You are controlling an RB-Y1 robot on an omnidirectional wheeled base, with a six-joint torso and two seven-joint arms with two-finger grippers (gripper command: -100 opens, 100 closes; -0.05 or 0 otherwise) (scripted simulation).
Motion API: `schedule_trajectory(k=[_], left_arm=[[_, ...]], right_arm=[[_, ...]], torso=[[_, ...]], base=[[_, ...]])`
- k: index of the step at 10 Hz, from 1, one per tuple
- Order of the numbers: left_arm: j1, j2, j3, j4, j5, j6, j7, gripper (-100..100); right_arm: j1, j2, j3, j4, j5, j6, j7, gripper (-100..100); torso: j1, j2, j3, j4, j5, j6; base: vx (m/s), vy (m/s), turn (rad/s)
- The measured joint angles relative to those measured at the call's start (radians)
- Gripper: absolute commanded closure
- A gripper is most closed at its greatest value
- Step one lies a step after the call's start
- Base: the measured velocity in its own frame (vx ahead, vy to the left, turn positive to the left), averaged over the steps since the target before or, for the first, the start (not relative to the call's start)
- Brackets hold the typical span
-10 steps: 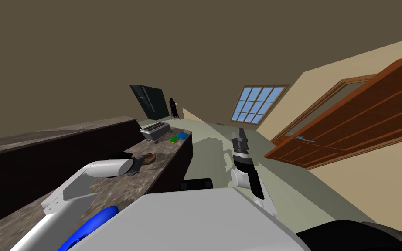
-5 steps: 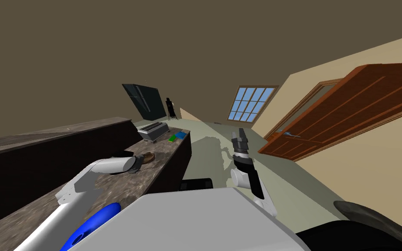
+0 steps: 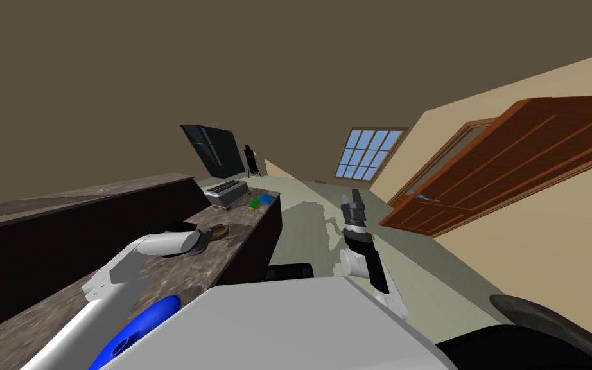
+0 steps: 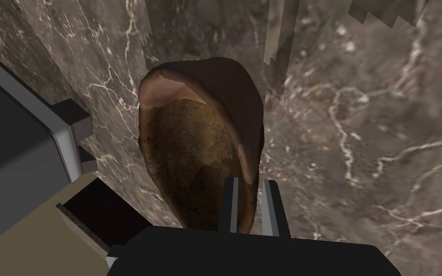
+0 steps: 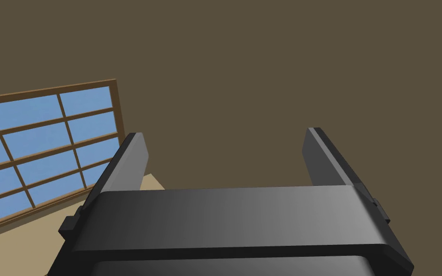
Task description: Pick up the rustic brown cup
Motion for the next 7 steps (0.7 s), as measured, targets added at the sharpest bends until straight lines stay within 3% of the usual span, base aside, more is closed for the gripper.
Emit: schedule_trajectory(k=[1, 2, 7], left_arm=[[0.0, 0.0, 0.0, 0.0, 0.0, 0.0, 0.0, 0], [0.0, 0.0, 0.0, 0.0, 0.0, 0.0, 0.0, 100], [0.053, 0.002, 0.007, -0.103, 0.03, 0.037, -0.01, 100]], right_arm=[[0.0, 0.0, 0.0, 0.0, 0.0, 0.0, 0.0, 0], [0.0, 0.0, 0.0, 0.0, 0.0, 0.0, 0.0, 0], [0.0, 0.0, 0.0, 0.0, 0.0, 0.0, 0.0, 0]], torso=[[0.0, 0.0, 0.0, 0.0, 0.0, 0.0], [0.0, 0.0, 0.0, 0.0, 0.0, 0.0], [-0.001, -0.003, -0.002, 0.0, -0.001, 0.0]], base=[[0.0, 0.0, 0.0], [0.056, -0.014, 0.146], [0.072, -0.005, 0.106]])
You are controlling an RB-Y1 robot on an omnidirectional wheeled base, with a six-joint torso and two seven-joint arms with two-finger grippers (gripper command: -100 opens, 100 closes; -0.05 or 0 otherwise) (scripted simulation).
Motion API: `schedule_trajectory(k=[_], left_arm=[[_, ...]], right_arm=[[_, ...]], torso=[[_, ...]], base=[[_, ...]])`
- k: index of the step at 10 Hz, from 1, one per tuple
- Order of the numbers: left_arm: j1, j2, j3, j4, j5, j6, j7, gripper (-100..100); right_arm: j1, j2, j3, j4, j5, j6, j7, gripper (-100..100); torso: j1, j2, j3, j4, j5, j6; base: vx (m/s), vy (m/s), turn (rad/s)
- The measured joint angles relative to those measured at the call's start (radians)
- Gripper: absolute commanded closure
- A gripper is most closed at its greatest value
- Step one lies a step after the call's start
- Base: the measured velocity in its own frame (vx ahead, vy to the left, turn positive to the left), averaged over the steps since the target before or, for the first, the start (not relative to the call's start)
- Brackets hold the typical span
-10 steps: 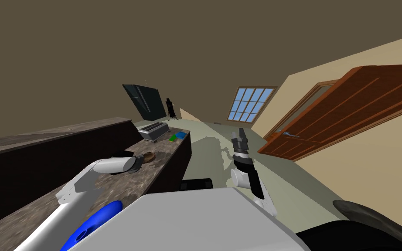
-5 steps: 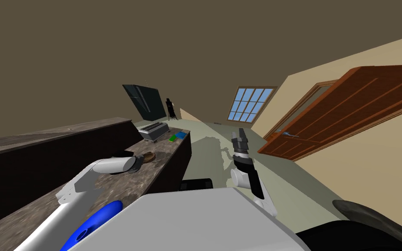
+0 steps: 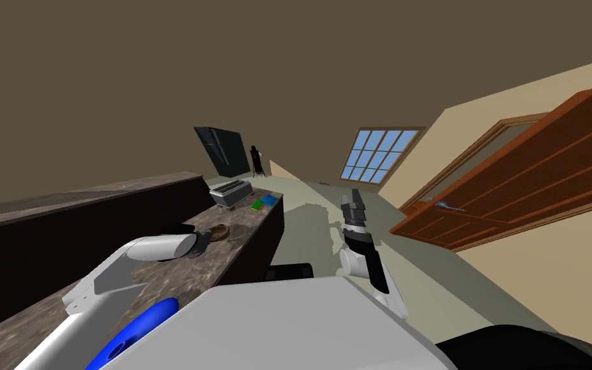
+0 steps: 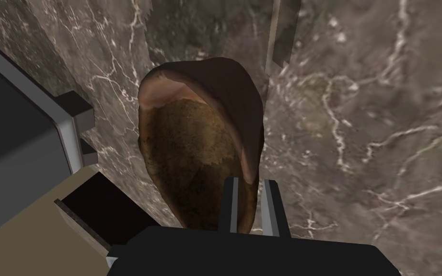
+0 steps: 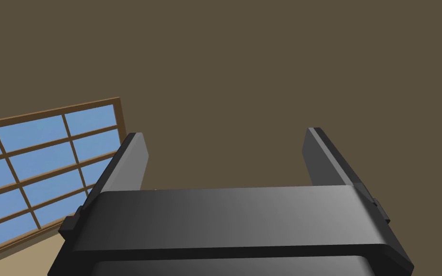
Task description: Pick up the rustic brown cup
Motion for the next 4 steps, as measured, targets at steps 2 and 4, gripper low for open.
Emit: schedule_trajectory(k=[2, 4], left_arm=[[0.02, 0.0, 0.002, -0.037, 0.009, 0.012, -0.004, 100], [0.031, 0.0, 0.003, -0.06, 0.015, 0.021, -0.005, 0]], right_arm=[[0.0, 0.0, 0.0, 0.0, 0.0, 0.0, 0.0, 0], [0.0, 0.0, 0.0, 0.0, 0.0, 0.0, 0.0, 0]], torso=[[0.0, 0.0, 0.0, 0.0, 0.0, 0.0], [-0.001, 0.003, 0.002, 0.001, -0.001, 0.001]], base=[[0.055, -0.005, 0.085], [0.005, -0.007, 0.012]])
